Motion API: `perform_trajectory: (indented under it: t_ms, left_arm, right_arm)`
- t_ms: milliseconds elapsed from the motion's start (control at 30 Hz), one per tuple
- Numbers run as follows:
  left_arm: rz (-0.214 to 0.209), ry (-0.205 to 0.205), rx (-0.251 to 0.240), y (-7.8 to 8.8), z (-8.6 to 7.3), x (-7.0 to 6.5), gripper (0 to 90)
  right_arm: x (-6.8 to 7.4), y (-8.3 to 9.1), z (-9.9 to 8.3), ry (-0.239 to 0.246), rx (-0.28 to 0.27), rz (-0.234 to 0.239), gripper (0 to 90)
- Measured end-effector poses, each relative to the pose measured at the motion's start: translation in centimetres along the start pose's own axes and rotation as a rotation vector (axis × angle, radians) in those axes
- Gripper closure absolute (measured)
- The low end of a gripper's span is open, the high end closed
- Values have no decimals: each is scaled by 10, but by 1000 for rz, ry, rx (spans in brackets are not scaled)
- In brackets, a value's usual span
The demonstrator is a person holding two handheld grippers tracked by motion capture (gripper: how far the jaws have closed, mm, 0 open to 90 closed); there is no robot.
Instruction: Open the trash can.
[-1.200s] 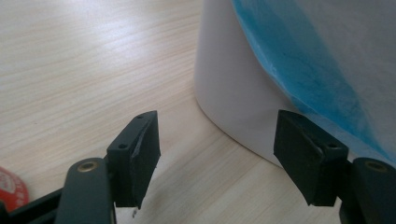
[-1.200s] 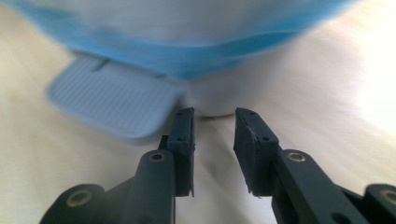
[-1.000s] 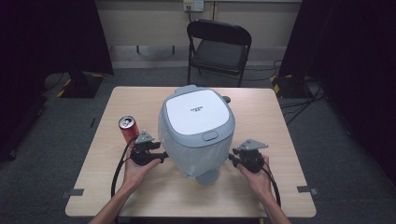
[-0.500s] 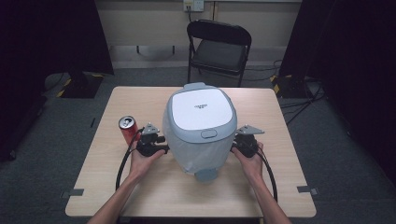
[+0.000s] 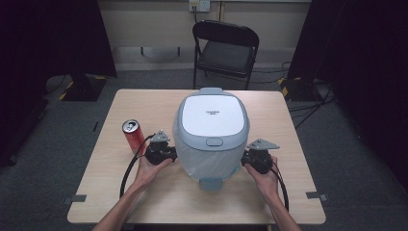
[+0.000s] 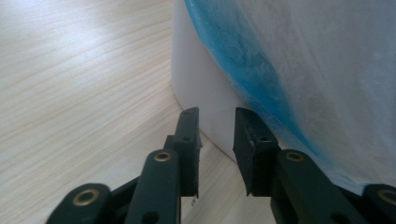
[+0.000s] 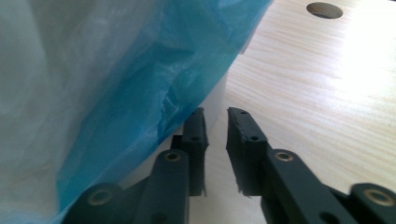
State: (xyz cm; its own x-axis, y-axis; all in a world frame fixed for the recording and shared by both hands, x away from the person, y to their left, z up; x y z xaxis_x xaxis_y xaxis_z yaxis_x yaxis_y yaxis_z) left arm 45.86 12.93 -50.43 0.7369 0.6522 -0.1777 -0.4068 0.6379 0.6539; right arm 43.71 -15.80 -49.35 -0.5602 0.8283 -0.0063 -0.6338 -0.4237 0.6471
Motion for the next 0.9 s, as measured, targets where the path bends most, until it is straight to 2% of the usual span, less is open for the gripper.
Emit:
perform_trajectory:
  t_ms: [67,100,133,167,200,233,267,300,333,367,433,500,533,600,667,733,767,800,833,900]
  left_arm:
    - [21,-4,11,0,1,1,687]
    - [50,-22,20,0,3,3,671]
    - [62,-7,16,-1,4,3,624]
    - [78,25,3,-2,7,6,591]
    - [88,41,5,-3,8,7,564]
    - [124,20,18,-5,10,9,556]
    - [139,10,23,-7,11,10,571]
    - [139,10,23,-7,11,10,595]
    - [105,20,17,-9,11,9,595]
    - [59,15,13,-8,11,7,656]
    - [20,3,4,-6,10,4,689]
    - [25,-5,7,-5,9,2,711]
    - [10,-6,11,-5,9,0,734]
    - [1,-22,25,-4,8,-5,743]
    - [-17,-9,22,-2,5,-11,750]
    - [-8,-9,22,-1,3,-16,743]
    - [22,-26,23,0,2,-17,717]
    - [22,-26,23,0,2,-17,702]
    - [31,-32,25,0,2,-18,697]
    - [35,-10,24,0,1,-15,623]
  right_arm:
    - [2,3,-2,-8,6,2,786]
    - [3,5,-3,-6,16,7,754]
    - [1,5,-3,14,20,-6,700]
    - [-2,5,-3,11,28,-6,666]
    - [-10,-1,-4,-8,60,-45,711]
    - [-16,-6,-4,-6,64,-83,706]
    - [-21,-13,-3,-36,58,-80,693]
    - [-21,-16,0,-44,35,-75,684]
    - [-21,-16,0,-44,35,-75,684]
    - [-18,-21,6,-40,-7,-60,730]
    - [-17,-21,7,-36,-12,-60,771]
    - [-16,-18,5,-50,-7,-20,780]
    - [-15,-16,4,-48,0,-10,788]
    - [-13,-10,2,-34,12,-12,797]
    - [-11,-6,-2,-34,14,-7,810]
    - [-10,-2,-5,-37,11,-5,806]
    - [-10,-1,-6,-36,20,-8,791]
    - [-8,1,-6,-40,26,-24,779]
    - [-9,2,-6,-20,30,-32,752]
    - [-12,2,-7,-29,39,-52,654]
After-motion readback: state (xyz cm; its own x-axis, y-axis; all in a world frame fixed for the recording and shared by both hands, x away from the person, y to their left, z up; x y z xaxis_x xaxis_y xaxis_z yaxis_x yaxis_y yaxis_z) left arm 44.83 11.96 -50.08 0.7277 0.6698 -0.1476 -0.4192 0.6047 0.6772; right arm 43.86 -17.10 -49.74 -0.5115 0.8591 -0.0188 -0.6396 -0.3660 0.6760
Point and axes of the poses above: each handheld gripper's, and its own axes: y roughly backward along the jaws, z roughly out of its top, x roughly to its left, the point moved 6 cm from there along -y, roughly forward along the jaws, and after that the axes turned 6 degrees about x, right-handed, at the moved point
